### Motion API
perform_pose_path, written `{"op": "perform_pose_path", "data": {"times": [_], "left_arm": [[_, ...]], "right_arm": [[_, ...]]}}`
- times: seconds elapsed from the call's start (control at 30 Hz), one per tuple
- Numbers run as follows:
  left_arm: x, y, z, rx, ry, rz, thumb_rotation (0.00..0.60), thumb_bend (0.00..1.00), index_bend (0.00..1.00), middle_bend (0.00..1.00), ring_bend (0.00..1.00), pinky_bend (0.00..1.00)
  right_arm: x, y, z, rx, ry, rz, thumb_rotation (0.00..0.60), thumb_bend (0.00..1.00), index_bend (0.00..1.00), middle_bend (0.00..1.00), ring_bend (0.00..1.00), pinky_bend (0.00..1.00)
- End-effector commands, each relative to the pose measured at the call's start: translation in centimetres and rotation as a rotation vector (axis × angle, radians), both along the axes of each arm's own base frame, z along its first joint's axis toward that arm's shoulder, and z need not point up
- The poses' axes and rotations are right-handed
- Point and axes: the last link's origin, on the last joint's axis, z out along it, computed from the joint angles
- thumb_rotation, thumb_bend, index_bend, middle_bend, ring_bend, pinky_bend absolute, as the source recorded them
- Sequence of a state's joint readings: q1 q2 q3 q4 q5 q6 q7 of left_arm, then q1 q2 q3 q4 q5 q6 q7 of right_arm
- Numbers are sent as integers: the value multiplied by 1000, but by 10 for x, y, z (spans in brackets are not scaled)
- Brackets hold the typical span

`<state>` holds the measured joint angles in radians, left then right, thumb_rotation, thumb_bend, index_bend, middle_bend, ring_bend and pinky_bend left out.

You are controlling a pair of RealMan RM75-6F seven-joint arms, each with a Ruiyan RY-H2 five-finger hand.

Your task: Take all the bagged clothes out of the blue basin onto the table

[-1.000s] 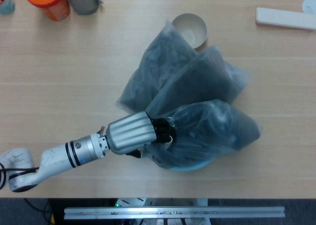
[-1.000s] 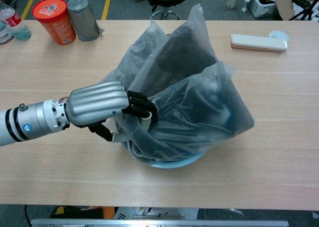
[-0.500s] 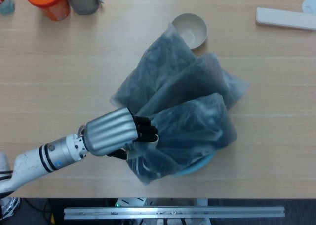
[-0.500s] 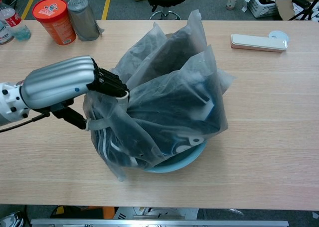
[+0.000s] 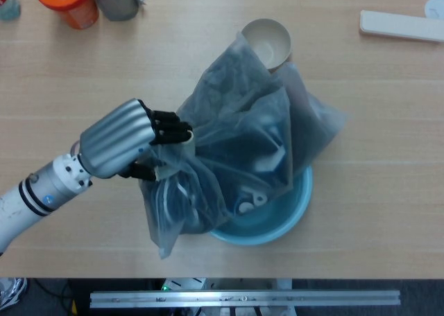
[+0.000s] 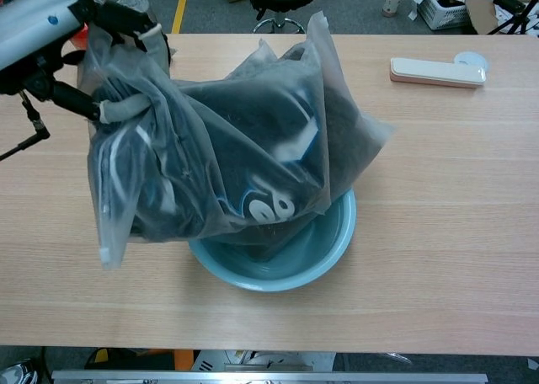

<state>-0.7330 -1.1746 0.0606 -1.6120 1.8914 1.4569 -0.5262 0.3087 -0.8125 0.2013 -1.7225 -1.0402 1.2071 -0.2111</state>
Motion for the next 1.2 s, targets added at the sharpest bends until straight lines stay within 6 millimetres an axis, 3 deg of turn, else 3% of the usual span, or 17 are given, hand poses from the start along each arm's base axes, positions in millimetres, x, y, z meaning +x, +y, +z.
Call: {"op": "perform_pose_path", "data": {"times": [0.03,0.37,0.77,0.93,1.2], "left_arm": [[-2,11,18,34,-38,36,600,511,721,709,691,999],[-13,35,69,139,-63,126,600,513,721,711,691,1000],[-39,77,106,312,-84,285,600,512,721,717,691,1000],[-55,93,105,327,-87,369,600,513,722,720,692,1000],[-85,109,80,288,-22,480,600,513,728,729,691,1000]], "right_arm": [[0,0,0,0,-1,0,600,247,373,513,379,522],[4,0,-4,10,1,5,600,247,373,513,379,522],[7,2,-4,9,7,4,600,246,373,513,379,522],[6,3,-5,9,5,0,600,246,373,513,379,522],[4,5,-5,10,4,-9,600,246,373,513,379,522]]}}
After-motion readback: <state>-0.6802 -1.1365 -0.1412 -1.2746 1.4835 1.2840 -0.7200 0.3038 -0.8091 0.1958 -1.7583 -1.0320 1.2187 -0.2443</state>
